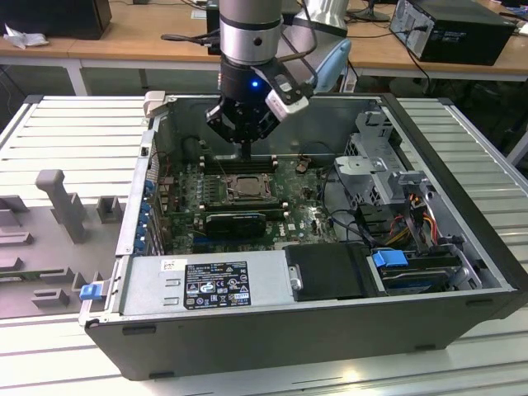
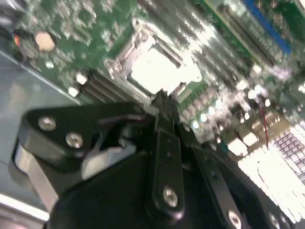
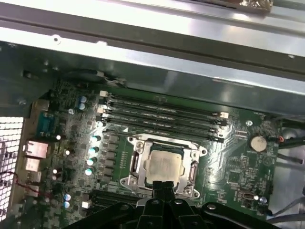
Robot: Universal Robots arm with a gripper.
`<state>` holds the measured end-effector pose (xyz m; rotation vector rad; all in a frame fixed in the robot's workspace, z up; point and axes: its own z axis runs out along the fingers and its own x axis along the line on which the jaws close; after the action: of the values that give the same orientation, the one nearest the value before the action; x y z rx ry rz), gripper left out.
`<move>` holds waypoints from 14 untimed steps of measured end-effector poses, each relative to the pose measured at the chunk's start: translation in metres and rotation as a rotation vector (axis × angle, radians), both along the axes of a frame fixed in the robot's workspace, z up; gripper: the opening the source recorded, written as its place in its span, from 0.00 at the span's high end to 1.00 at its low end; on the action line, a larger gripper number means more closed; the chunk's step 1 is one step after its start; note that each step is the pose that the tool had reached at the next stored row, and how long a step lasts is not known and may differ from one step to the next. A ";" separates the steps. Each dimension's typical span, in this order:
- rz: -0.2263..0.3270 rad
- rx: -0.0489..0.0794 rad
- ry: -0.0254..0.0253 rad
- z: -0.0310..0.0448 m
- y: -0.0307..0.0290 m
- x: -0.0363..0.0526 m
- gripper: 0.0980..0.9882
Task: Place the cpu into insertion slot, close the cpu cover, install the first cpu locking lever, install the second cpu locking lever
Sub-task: 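Install the first cpu locking lever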
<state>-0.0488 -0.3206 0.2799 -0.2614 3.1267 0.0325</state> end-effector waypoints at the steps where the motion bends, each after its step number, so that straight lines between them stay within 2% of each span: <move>1: 0.000 0.000 -0.0009 0.0000 0.0000 -0.0041 0.99; 2: 0.000 0.001 -0.0023 -0.0003 0.0000 -0.0106 0.99; 3: -0.008 0.001 -0.0022 -0.0007 0.0004 -0.0127 0.99; 5: -0.053 0.000 -0.0022 -0.0015 0.0003 -0.0130 0.99; 9: -0.060 0.001 -0.0029 -0.0016 0.0004 -0.0204 0.99; 12: -0.060 0.001 -0.0051 -0.0016 0.0004 -0.0358 0.99; 14: -0.060 0.001 -0.0056 -0.0017 0.0003 -0.0419 0.99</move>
<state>-0.0906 -0.3202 0.2782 -0.1675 3.1268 0.0328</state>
